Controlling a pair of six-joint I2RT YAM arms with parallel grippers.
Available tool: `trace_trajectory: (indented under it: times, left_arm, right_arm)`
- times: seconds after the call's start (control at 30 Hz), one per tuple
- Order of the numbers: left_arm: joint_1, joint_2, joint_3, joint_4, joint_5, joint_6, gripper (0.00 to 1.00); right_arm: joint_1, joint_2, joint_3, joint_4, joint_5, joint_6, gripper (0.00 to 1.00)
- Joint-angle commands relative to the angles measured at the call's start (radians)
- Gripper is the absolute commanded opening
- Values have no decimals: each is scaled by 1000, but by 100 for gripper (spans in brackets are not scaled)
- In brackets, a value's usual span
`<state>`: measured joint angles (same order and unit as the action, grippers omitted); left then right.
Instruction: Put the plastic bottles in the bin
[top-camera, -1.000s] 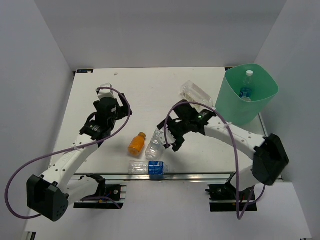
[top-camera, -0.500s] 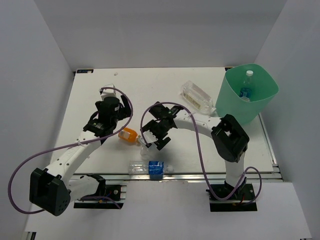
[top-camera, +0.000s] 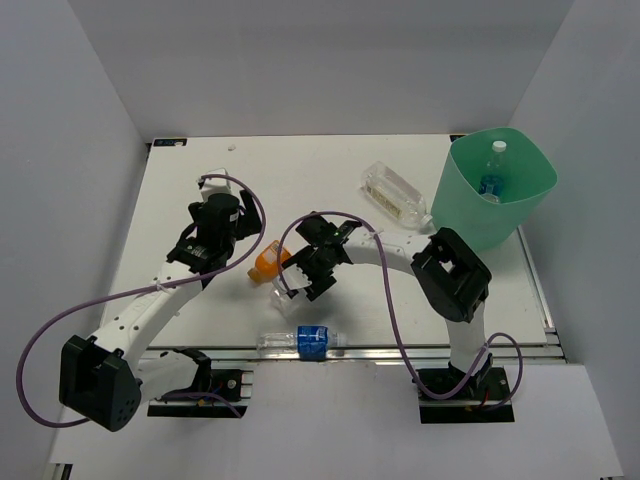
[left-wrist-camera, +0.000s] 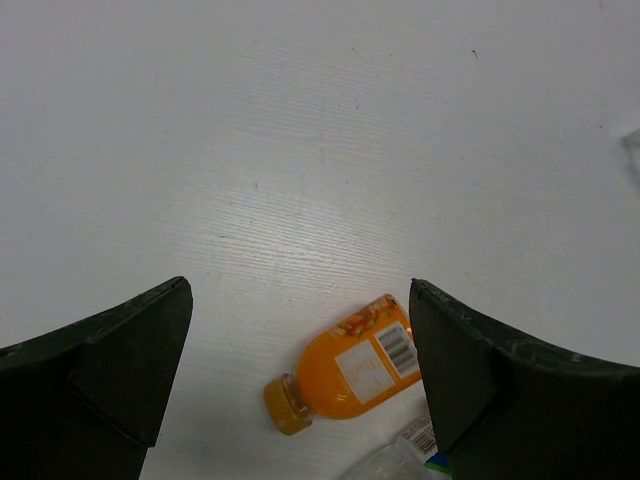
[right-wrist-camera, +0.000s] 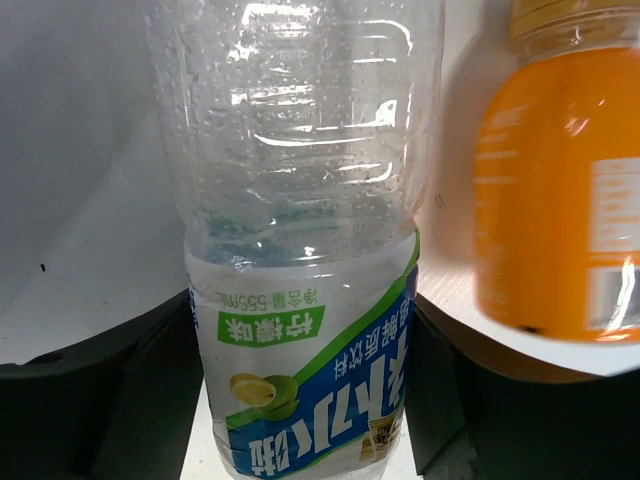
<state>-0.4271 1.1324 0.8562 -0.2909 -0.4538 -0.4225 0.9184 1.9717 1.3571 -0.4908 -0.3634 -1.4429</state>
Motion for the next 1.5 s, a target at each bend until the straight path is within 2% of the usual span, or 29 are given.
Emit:
trace_trajectory:
  times: [0.0,0.1,0.33,0.43,0.53,0.57,0.63,0.67,0.7,0.8,0.93,0.97,1.0,1.13,1.27,1.37,1.47]
  left_arm:
    - [8,-10,-19,18,-10,2,98]
    - [11,0,-25,24,7,1,98]
    - [39,84,-52,84,113,-32,98]
    - [50,110,-48,90,118,-27,98]
    - [65,113,-48,90,138,-32,98]
    - [68,110,-46,87,141,-33,98]
    - [73,99,-51,93,138,-30,98]
    - [74,86,-54,95,135,-29,98]
    - [77,81,-55,95,132,-27,98]
    - [86,69,-57,99,130,-27,98]
    - [109,75,-59,95,130,-32,98]
    - [119,78,-59,95,139,-32,98]
    - [140,84,-59,91,147,-39,98]
    - [215,113,-57,75,219,-64,98]
    - [254,141,-81,90,269,-35,98]
    - [254,165,-98,114,354,-1,98]
    - [252,202,-103,116,379,24,98]
  right_arm:
    - [0,-7,-21,14,46,50,66]
    - [-1,-40,-12,-32,66,74,58]
    - [-58,-197,-47,-54,47,113,56]
    - [-139,-315,-55,-16,-41,175,51]
    - [-271,-451,-68,131,-91,345,51]
    - [-308,-521,-79,285,-63,507,51]
    - [-416,-589,-131,446,1,649,50]
    - [-470,-650,-172,633,135,797,47]
    - [-493,-674,-173,699,211,859,45]
    - [-616,-718,-145,756,438,1071,45]
    - [-803,-680,-43,664,489,1269,52]
    - [-860,-648,-29,643,460,1288,59]
    - [-877,-633,-13,596,462,1323,60]
    - [-908,-577,20,521,489,1333,89]
    - [-964,-565,37,508,543,1369,89]
    - [-989,-576,34,515,492,1401,89]
    - [-990,-606,22,531,426,1409,89]
